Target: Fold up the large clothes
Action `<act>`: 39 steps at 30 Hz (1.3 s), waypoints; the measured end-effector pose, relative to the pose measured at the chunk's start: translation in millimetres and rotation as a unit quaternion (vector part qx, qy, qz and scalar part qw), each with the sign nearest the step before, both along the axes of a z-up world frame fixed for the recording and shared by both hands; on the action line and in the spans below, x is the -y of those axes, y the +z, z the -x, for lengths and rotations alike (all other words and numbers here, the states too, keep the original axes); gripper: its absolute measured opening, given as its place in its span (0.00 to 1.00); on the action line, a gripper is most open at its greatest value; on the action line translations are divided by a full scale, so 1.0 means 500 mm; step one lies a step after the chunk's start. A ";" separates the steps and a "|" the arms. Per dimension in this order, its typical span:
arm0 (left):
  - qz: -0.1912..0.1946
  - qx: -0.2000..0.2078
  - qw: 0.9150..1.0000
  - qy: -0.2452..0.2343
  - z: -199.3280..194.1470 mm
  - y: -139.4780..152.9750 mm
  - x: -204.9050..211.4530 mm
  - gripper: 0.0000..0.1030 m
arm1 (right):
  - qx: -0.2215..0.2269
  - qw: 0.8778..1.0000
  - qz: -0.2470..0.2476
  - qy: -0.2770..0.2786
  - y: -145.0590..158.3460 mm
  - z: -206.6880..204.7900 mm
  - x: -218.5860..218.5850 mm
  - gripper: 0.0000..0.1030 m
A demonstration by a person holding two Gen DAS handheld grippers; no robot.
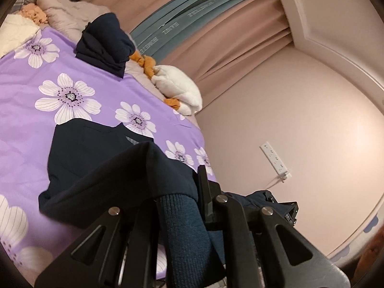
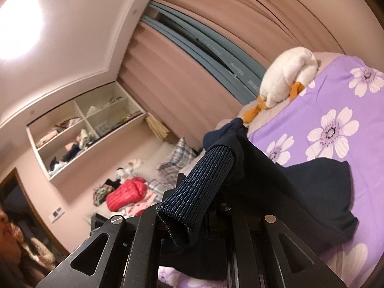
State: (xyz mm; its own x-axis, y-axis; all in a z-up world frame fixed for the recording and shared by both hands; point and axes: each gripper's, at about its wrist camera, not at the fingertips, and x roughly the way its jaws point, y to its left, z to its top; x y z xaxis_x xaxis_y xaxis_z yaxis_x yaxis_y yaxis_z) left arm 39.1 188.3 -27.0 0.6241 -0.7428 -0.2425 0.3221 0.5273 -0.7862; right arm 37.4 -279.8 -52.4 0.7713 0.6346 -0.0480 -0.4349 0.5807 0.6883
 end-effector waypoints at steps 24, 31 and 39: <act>-0.015 -0.161 0.986 0.042 -0.375 -0.140 0.017 0.11 | -0.202 0.976 -0.036 -0.069 -0.141 -0.315 0.053 0.13; 0.003 -0.225 0.972 0.060 -0.486 -0.220 0.019 0.11 | -0.266 0.959 -0.025 -0.090 -0.189 -0.406 0.054 0.13; -0.035 -0.294 0.951 0.092 -0.590 -0.330 0.030 0.13 | -0.348 0.929 -0.005 -0.124 -0.273 -0.479 0.057 0.13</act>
